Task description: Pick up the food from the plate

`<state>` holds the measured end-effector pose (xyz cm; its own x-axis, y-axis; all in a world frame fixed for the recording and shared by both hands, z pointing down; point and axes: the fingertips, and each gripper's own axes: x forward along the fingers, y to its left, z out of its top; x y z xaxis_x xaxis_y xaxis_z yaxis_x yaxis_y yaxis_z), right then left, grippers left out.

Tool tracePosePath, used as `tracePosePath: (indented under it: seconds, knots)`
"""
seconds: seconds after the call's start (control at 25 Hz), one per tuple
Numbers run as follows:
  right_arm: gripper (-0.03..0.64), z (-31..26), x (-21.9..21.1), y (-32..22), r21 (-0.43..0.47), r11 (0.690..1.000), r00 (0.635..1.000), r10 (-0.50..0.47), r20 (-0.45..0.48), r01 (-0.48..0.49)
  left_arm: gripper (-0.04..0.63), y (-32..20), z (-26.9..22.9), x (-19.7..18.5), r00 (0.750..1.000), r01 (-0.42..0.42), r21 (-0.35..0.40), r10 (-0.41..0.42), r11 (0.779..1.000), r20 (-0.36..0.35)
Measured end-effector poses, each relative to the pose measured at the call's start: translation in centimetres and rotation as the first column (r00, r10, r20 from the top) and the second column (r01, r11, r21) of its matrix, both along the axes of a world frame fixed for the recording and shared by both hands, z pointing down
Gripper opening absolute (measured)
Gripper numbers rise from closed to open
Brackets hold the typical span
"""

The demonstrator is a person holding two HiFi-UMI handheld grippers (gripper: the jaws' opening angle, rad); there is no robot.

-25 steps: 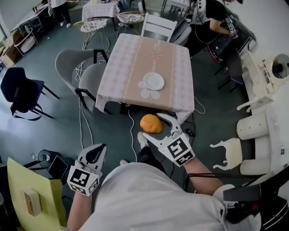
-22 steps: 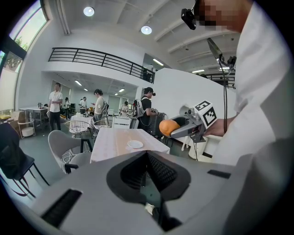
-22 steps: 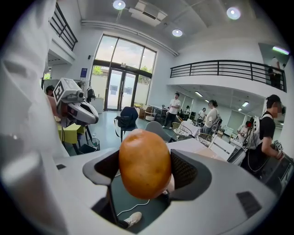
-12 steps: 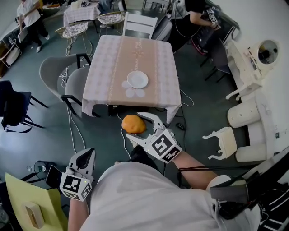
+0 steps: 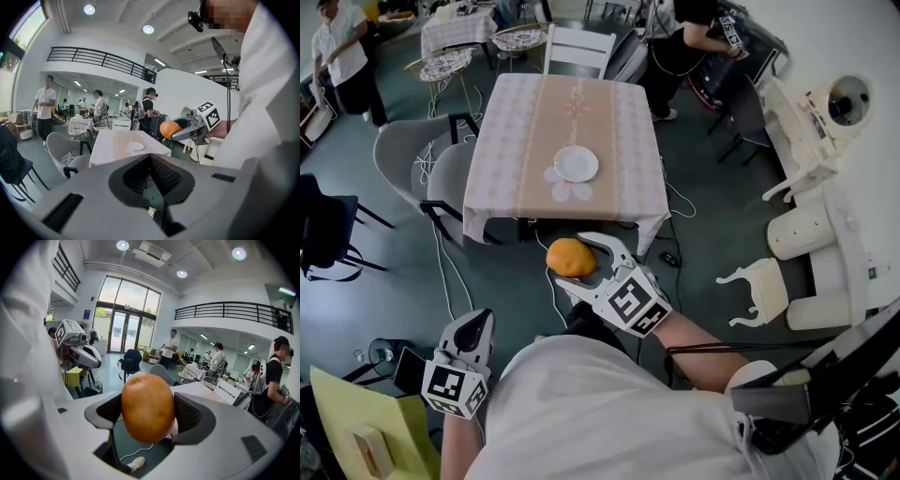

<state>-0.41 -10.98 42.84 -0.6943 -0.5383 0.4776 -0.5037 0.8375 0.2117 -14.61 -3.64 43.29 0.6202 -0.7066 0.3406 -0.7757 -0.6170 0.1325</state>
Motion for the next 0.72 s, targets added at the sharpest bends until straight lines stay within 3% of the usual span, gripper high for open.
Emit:
tracePosePath:
  seconds: [0.72]
  knots:
    - [0.351, 0.3, 0.7, -0.8, -0.013, 1.000, 1.000, -0.006, 0.002, 0.006, 0.008, -0.3, 0.7, 0.7, 1.000, 0.016, -0.029, -0.016, 0.999, -0.005]
